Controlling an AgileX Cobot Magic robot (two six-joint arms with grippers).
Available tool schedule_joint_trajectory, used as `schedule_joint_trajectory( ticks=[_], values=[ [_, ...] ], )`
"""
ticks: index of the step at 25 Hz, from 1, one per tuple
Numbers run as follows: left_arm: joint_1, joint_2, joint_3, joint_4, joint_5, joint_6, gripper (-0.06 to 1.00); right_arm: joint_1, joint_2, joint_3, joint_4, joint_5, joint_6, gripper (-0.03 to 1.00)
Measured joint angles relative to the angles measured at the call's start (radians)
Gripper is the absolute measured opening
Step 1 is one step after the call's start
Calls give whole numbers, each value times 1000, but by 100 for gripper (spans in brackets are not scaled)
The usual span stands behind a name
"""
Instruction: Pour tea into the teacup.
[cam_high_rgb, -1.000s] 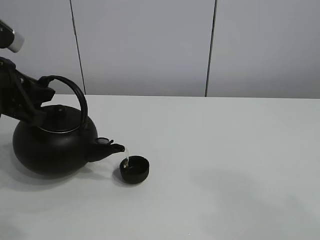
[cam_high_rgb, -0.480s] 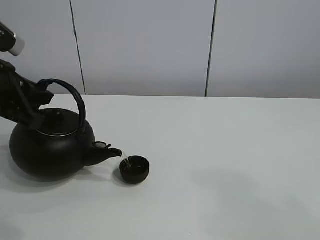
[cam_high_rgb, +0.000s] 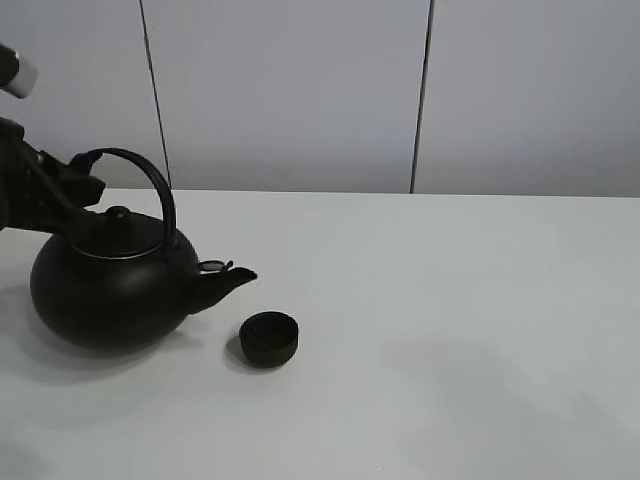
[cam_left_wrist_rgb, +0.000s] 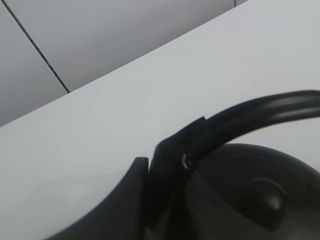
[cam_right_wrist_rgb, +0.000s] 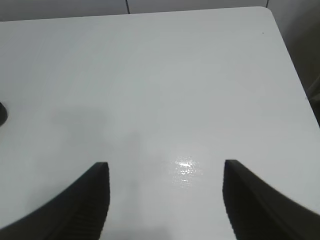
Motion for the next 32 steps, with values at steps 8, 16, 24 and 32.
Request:
schedule_joint_trajectory(
  ticks=[8, 16, 24, 32],
  values=[
    [14, 0, 0, 21, -54, -236, 11, 0, 0, 0, 0, 0, 0, 45],
    [133, -6, 66, 86, -180, -359, 11, 0, 0, 0, 0, 0, 0, 45],
    [216, -12, 189, 101, -277, -248, 11, 0, 0, 0, 0, 0, 0, 45],
    [220, -12, 207, 48, -291, -118, 11, 0, 0, 0, 0, 0, 0, 45]
  ],
)
